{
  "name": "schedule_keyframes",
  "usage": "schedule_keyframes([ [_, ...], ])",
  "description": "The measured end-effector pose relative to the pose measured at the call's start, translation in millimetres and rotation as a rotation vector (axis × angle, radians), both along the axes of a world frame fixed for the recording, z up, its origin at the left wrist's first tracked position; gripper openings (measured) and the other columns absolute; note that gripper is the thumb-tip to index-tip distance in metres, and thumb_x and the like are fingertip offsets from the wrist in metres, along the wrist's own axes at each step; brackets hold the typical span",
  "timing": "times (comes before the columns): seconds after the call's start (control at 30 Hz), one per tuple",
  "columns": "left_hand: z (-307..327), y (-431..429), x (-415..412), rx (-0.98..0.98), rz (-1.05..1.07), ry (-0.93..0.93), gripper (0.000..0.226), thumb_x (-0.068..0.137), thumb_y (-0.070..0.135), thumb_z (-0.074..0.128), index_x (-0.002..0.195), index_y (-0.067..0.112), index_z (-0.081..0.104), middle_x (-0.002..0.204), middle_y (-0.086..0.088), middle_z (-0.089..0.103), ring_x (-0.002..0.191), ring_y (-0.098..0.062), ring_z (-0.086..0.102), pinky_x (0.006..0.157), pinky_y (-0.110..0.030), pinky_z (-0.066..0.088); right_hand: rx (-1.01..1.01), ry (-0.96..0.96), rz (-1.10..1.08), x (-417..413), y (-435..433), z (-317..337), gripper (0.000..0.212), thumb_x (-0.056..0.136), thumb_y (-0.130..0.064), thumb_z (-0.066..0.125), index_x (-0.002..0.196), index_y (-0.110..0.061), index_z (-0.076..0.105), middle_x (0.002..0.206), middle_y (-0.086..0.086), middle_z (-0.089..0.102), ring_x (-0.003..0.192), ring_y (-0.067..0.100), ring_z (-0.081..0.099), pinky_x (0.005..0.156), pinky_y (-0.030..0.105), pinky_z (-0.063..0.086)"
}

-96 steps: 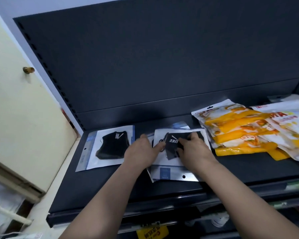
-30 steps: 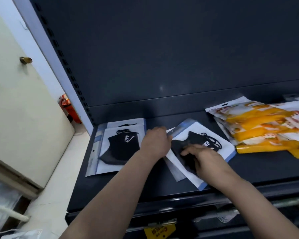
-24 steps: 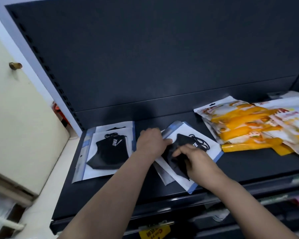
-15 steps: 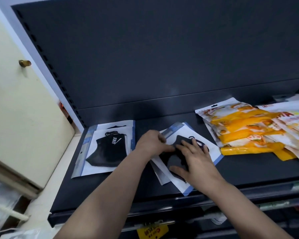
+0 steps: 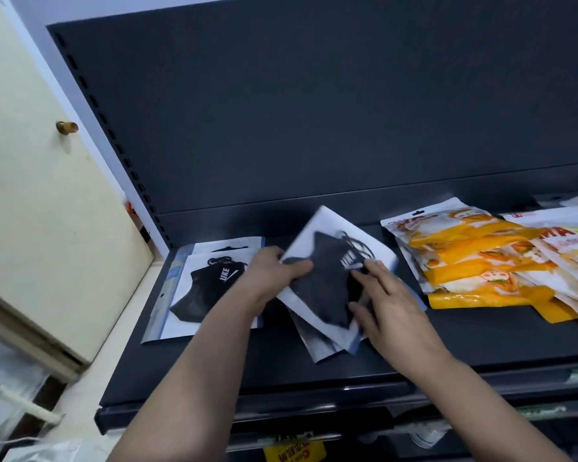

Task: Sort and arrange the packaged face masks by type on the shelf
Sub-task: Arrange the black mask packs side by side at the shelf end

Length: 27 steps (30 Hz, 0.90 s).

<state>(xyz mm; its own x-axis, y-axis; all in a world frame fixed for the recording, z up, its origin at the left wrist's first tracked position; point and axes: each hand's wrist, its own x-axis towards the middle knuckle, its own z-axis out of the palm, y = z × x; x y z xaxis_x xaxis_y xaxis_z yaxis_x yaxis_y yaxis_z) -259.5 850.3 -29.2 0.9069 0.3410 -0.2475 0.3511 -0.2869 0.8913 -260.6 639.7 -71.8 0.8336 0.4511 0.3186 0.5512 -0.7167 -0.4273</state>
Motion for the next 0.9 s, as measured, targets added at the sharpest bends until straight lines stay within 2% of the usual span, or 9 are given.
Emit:
schedule_keyframes([
  [0.1, 10.8, 34.1, -10.5, 0.005, 0.275, -0.167, 0.034, 0.08, 0.026, 0.076, 0.104, 0.009, 0.059, 0.101, -0.012, 0.07, 0.089, -0.03, 0.069, 0.084, -0.047, 0.057, -0.035, -0.035, 0.041, 8.9, 5.0, -0.7, 0.043, 0.09, -0.018, 0.057, 0.132, -0.017, 0.051, 0.148, 0.007, 0.038, 0.141, 0.025, 0.027, 0.112, 0.042, 0.031],
  [0.23, 18.7, 66.3, -31.2, 0.049, 0.547, -0.273, 0.021, 0.086, 0.026, 0.068, 0.093, 0.01, 0.058, 0.089, -0.007, 0.066, 0.083, -0.027, 0.065, 0.079, -0.041, 0.056, -0.274, 0.147, 0.156, 9.8, 17.4, 1.4, 0.051, 0.093, -0.048, 0.043, 0.141, -0.032, 0.037, 0.157, -0.003, 0.019, 0.145, 0.016, 0.009, 0.115, 0.036, 0.015],
  [0.33, 17.0, 71.7, -46.4, 0.036, 0.549, -0.265, 0.016, 0.089, 0.02, 0.064, 0.076, 0.015, 0.056, 0.074, -0.005, 0.061, 0.072, -0.027, 0.06, 0.063, -0.035, 0.047, -0.309, 0.151, 0.067, 9.5, 23.4, 7.0, 0.056, 0.086, -0.064, 0.043, 0.135, -0.036, 0.042, 0.154, -0.007, 0.024, 0.143, 0.017, 0.013, 0.111, 0.038, 0.018],
  [0.43, 12.6, 67.2, -58.8, -0.015, 0.516, -0.259, 0.015, 0.089, 0.018, 0.066, 0.079, 0.019, 0.056, 0.08, -0.003, 0.065, 0.075, -0.027, 0.064, 0.069, -0.038, 0.054, -0.31, 0.1, -0.049, 23.7, 27.6, 11.1, 0.046, 0.092, -0.049, 0.046, 0.135, -0.035, 0.041, 0.154, -0.003, 0.021, 0.145, 0.027, 0.004, 0.113, 0.048, 0.013],
  [0.53, 7.5, 68.1, -67.1, -0.021, 0.52, -0.246, 0.016, 0.09, 0.017, 0.066, 0.079, 0.021, 0.054, 0.082, -0.002, 0.065, 0.076, -0.023, 0.065, 0.076, -0.041, 0.055, -0.394, 0.171, 0.157, 43.2, 34.5, 14.5, 0.046, 0.098, -0.032, 0.037, 0.142, -0.038, 0.03, 0.155, -0.01, 0.019, 0.145, 0.018, 0.006, 0.115, 0.045, 0.015],
  [0.6, 5.0, 71.7, -69.0, -0.016, 0.516, -0.237, 0.011, 0.089, 0.018, 0.067, 0.083, 0.019, 0.058, 0.086, -0.004, 0.069, 0.08, -0.024, 0.068, 0.08, -0.044, 0.057, -0.47, 0.236, 0.23, 47.1, 43.8, 17.2, 0.045, 0.097, -0.039, 0.035, 0.142, -0.04, 0.029, 0.153, -0.012, 0.023, 0.142, 0.016, 0.013, 0.112, 0.043, 0.024],
  [0.7, 3.4, 74.6, -68.9, -0.016, 0.516, -0.227, 0.009, 0.087, 0.02, 0.068, 0.091, 0.016, 0.061, 0.091, -0.005, 0.072, 0.084, -0.025, 0.07, 0.082, -0.043, 0.057, -0.518, 0.177, 0.113, 48.0, 51.7, 20.6, 0.058, 0.088, -0.06, 0.038, 0.141, -0.039, 0.029, 0.15, -0.007, 0.028, 0.136, 0.022, 0.022, 0.104, 0.045, 0.028],
  [0.77, 2.5, 75.5, -69.3, -0.019, 0.529, -0.215, 0.018, 0.086, 0.023, 0.069, 0.098, 0.014, 0.061, 0.095, -0.006, 0.072, 0.086, -0.025, 0.07, 0.082, -0.043, 0.057, -0.474, 0.252, 0.151, 45.5, 48.0, 22.4, 0.078, 0.076, -0.072, 0.047, 0.143, -0.041, 0.024, 0.155, -0.006, 0.018, 0.14, 0.022, 0.014, 0.109, 0.044, 0.021],
  [0.9, -3.3, 81.2, -75.9, -0.035, 0.592, -0.182, 0.035, 0.084, 0.027, 0.07, 0.111, 0.012, 0.056, 0.099, -0.006, 0.069, 0.086, -0.025, 0.068, 0.075, -0.039, 0.056, -0.474, 0.399, 0.316, 33.7, 32.6, 28.3, 0.099, 0.066, -0.062, 0.07, 0.146, -0.043, 0.015, 0.158, -0.009, -0.005, 0.145, 0.014, -0.012, 0.116, 0.037, 0.005],
])
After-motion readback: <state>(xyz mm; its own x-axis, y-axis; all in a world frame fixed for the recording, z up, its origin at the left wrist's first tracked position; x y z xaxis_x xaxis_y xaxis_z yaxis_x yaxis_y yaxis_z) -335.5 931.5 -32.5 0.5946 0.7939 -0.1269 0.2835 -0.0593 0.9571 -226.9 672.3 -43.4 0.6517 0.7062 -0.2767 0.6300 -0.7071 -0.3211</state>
